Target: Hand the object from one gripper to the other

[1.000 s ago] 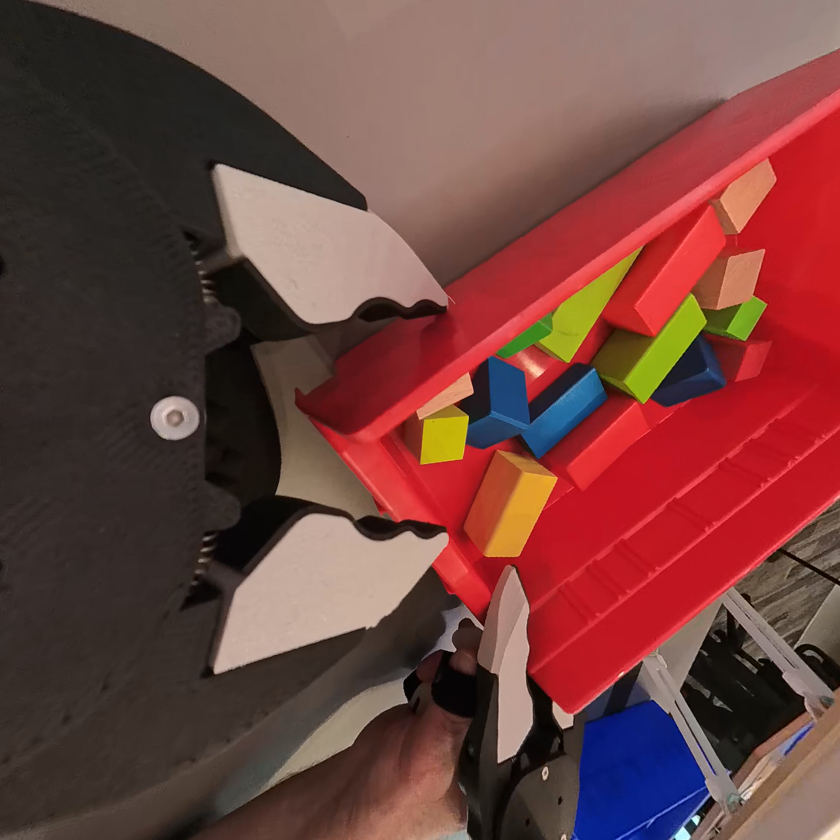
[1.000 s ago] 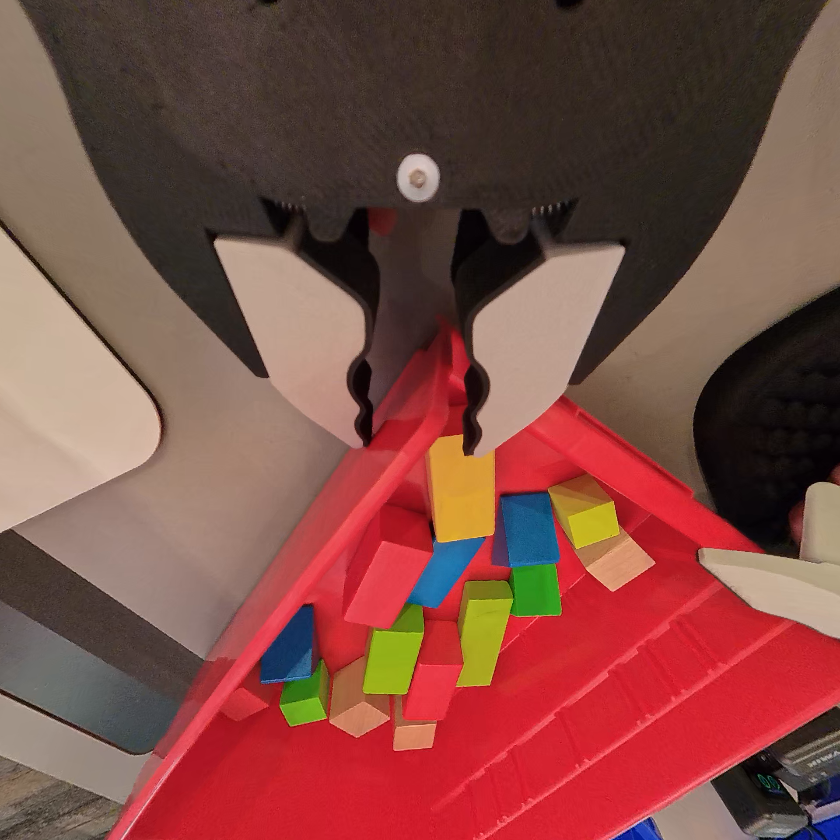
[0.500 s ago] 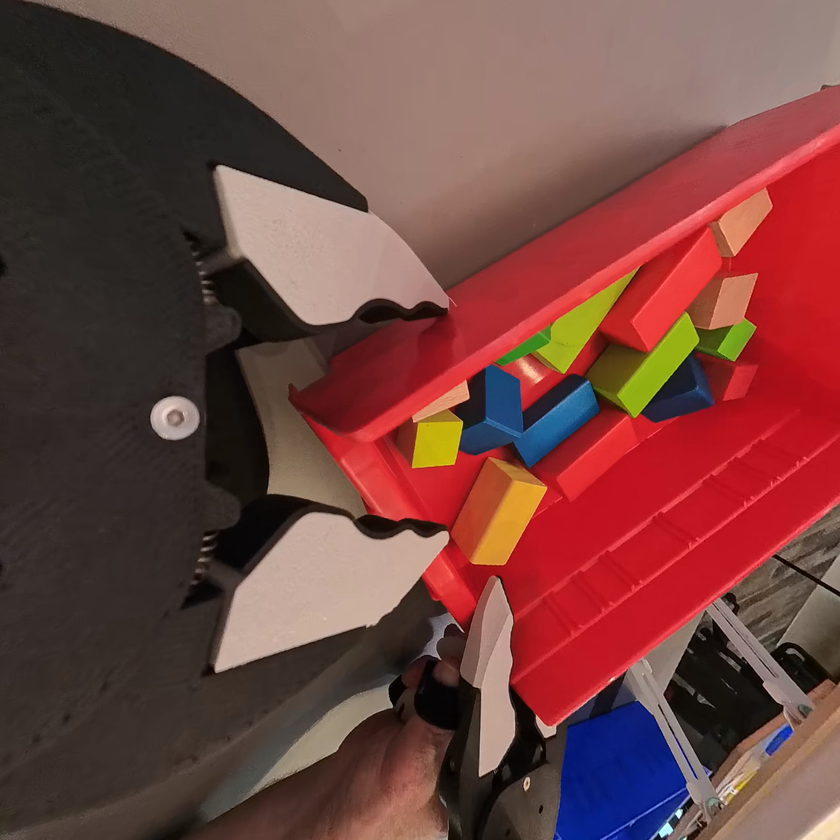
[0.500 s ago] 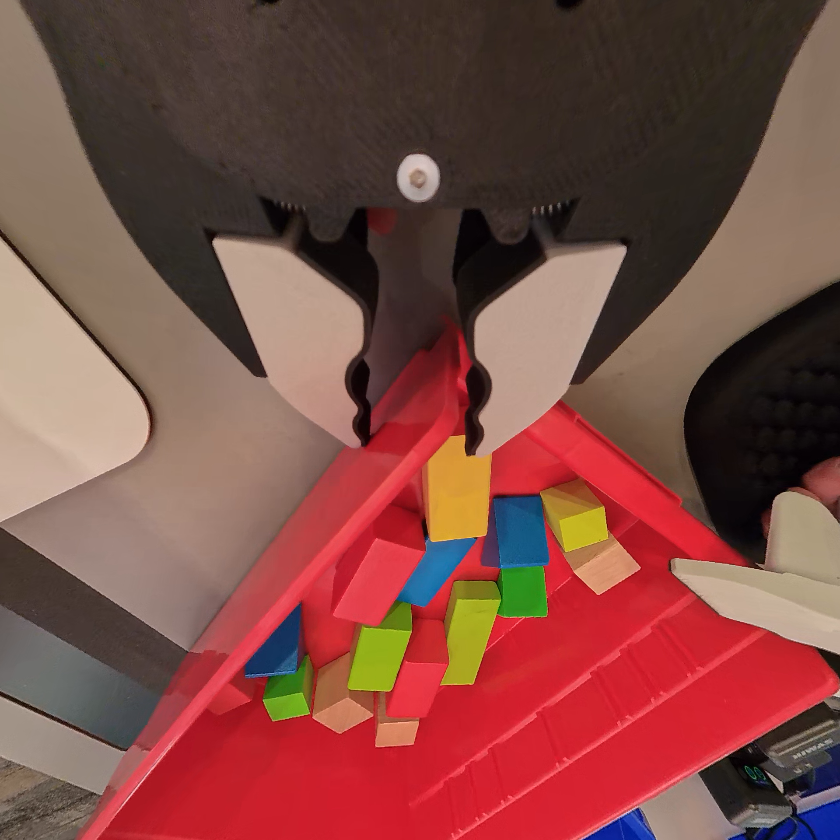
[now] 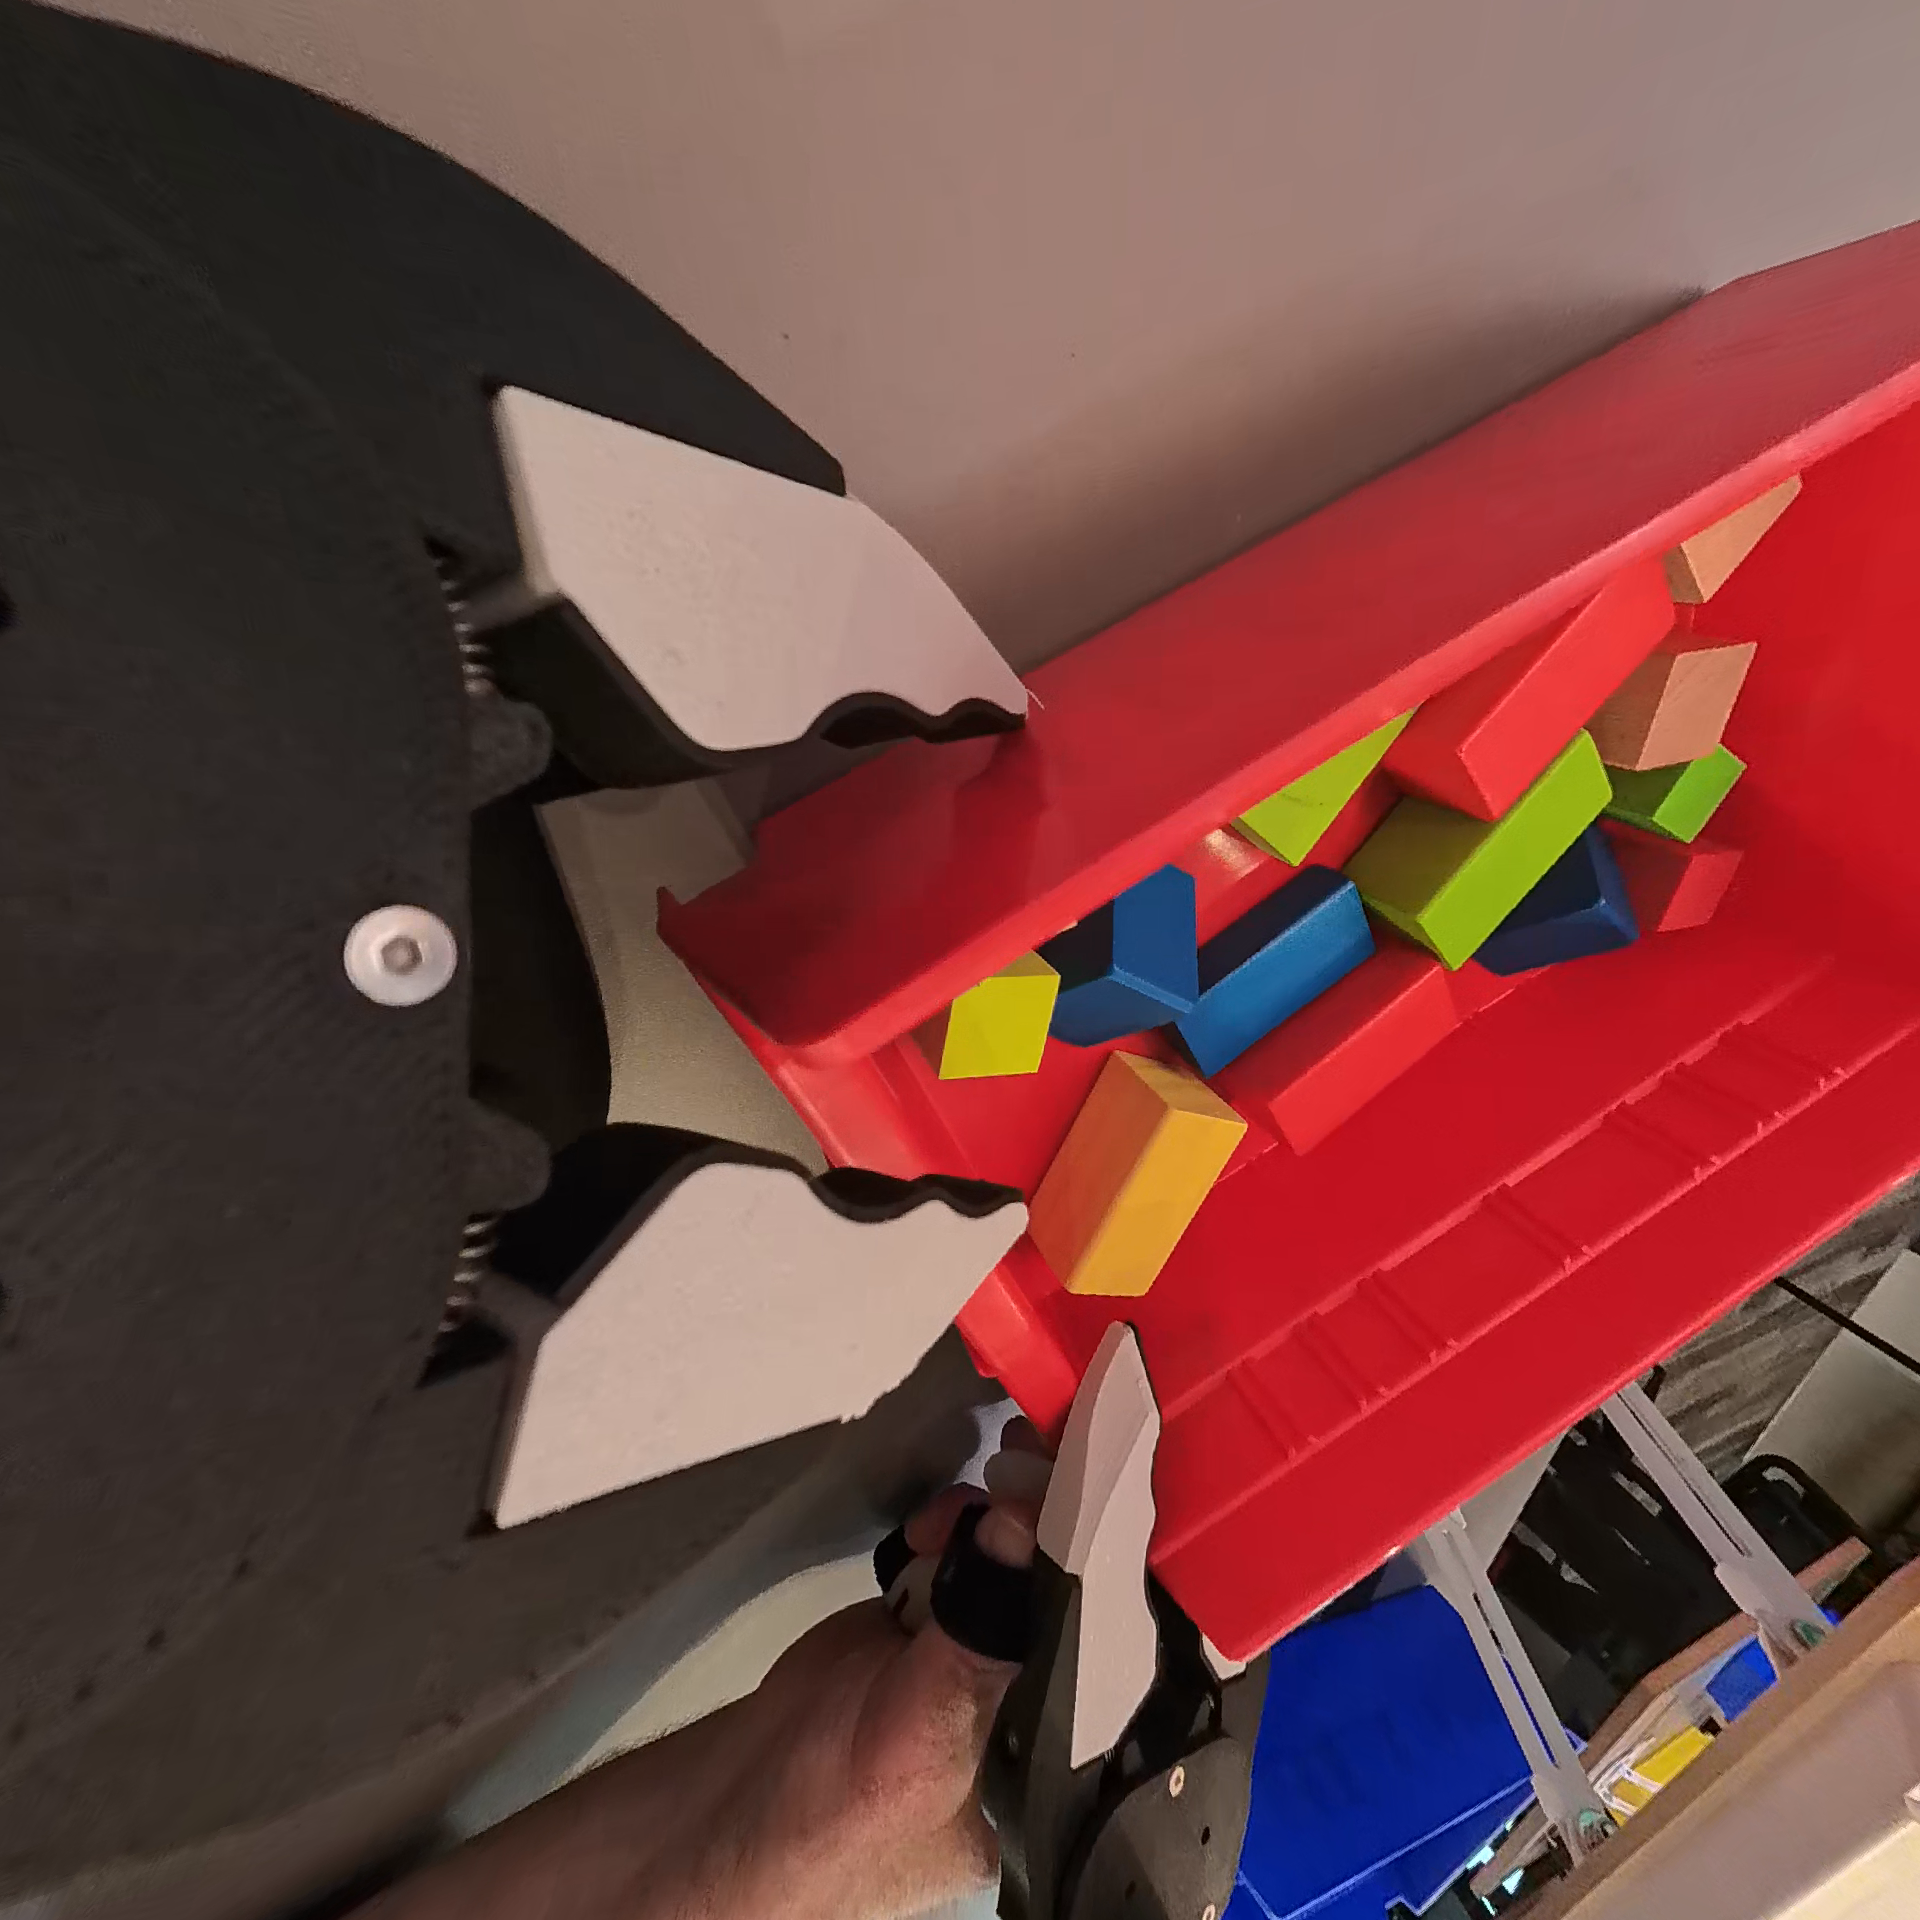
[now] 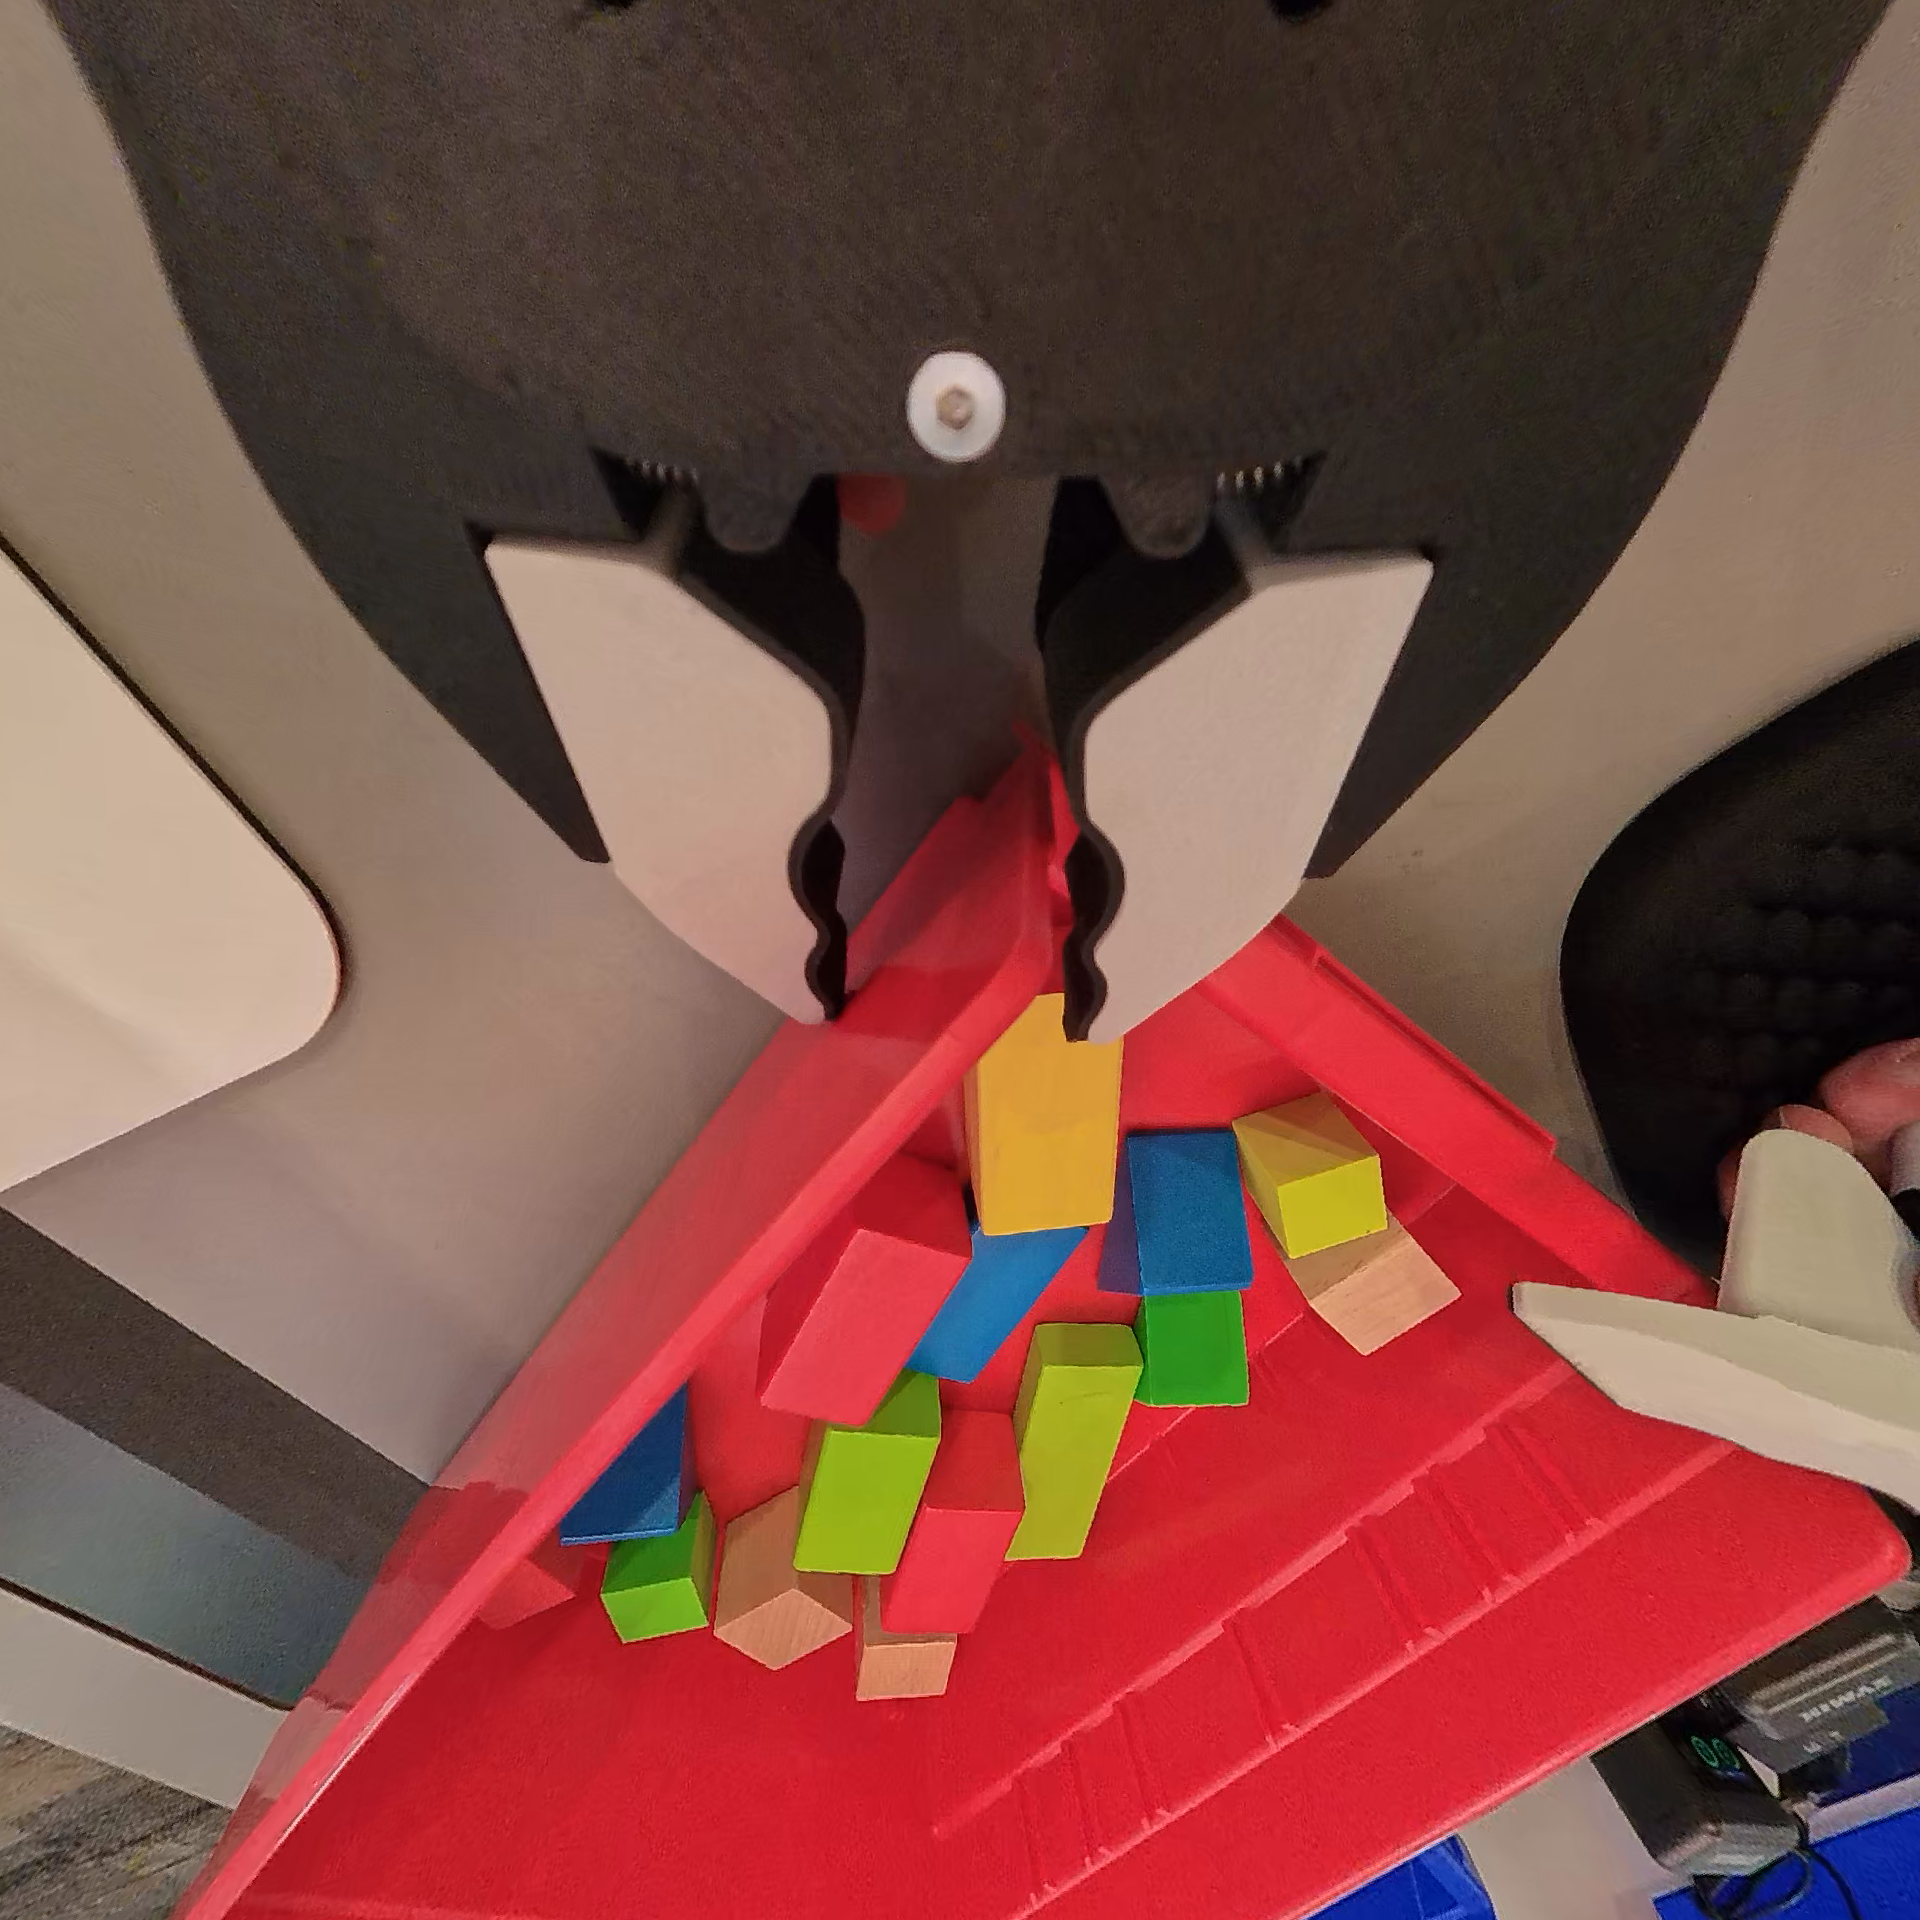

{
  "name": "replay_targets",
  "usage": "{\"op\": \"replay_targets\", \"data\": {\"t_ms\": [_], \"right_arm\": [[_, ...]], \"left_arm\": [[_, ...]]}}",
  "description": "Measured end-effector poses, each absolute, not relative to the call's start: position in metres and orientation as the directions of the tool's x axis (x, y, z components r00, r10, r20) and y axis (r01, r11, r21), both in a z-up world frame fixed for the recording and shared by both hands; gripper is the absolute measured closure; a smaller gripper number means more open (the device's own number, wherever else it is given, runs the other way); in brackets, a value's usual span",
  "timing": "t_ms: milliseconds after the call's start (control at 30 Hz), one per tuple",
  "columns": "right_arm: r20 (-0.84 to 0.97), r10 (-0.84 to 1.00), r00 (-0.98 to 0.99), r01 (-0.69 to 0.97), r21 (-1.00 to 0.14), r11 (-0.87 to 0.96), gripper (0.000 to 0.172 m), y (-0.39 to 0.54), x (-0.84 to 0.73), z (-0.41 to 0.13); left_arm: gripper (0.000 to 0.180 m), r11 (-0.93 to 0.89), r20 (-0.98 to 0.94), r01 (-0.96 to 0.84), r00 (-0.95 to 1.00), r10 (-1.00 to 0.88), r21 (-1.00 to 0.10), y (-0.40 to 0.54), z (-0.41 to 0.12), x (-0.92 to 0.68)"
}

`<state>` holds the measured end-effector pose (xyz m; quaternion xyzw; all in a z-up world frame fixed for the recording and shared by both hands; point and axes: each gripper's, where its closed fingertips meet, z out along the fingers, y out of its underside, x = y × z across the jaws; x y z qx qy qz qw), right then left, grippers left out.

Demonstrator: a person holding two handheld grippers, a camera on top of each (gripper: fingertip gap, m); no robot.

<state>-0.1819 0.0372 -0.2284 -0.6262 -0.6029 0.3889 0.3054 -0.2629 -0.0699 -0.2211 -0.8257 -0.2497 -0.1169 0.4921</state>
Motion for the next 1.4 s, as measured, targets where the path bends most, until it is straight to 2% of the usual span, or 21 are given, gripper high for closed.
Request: {"op": "replay_targets", "data": {"t_ms": [1100,1400], "right_arm": [[-0.125,0.991,-0.046,0.515,-0.853,-0.084,0.132,0.0323,-0.1825,-0.2273],[-0.128,0.991,-0.049,0.511,-0.856,-0.085,0.131,0.0327,-0.1824,-0.2276]], "left_arm": [[0.087,-0.426,0.383,0.485,0.872,0.305,-0.764,-0.0678,-0.2247,-0.2610],[0.090,-0.423,0.392,0.496,0.866,0.312,-0.759,-0.0681,-0.2255,-0.2622]]}}
